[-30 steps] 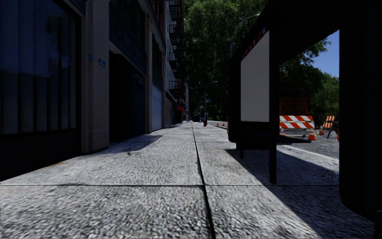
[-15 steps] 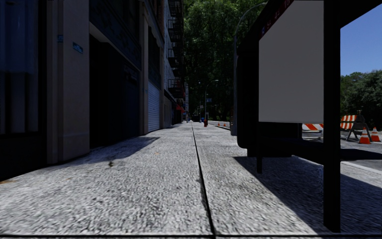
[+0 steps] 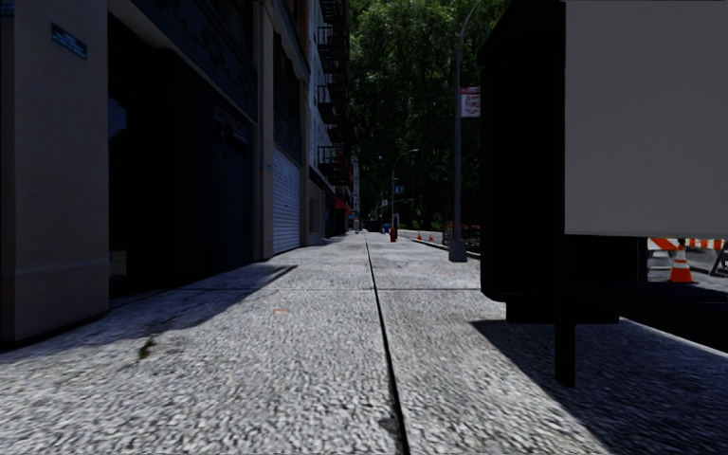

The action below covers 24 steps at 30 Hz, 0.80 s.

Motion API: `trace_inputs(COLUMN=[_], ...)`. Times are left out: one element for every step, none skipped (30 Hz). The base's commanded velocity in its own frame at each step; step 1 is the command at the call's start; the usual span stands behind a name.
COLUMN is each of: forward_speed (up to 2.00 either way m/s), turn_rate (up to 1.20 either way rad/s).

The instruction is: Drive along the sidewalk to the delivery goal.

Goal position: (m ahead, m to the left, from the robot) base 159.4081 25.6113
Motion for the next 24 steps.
trace_inputs(forward_speed=[2.0,2.0,2.0,2.0,2.0,2.0,2.0,2.0,2.0,2.0,2.0,2.0,2.0,2.0,2.0,2.0,2.0,2.0,2.0,2.0,2.0,2.0,2.0,2.0], turn_rate=[0.0,0.0,0.0,0.0,0.0,0.0,0.0,0.0,0.0,0.0,0.0,0.0,0.0,0.0,0.0,0.0,0.0,0.0,0.0,0.0,0.0,0.0,0.0,0.0])
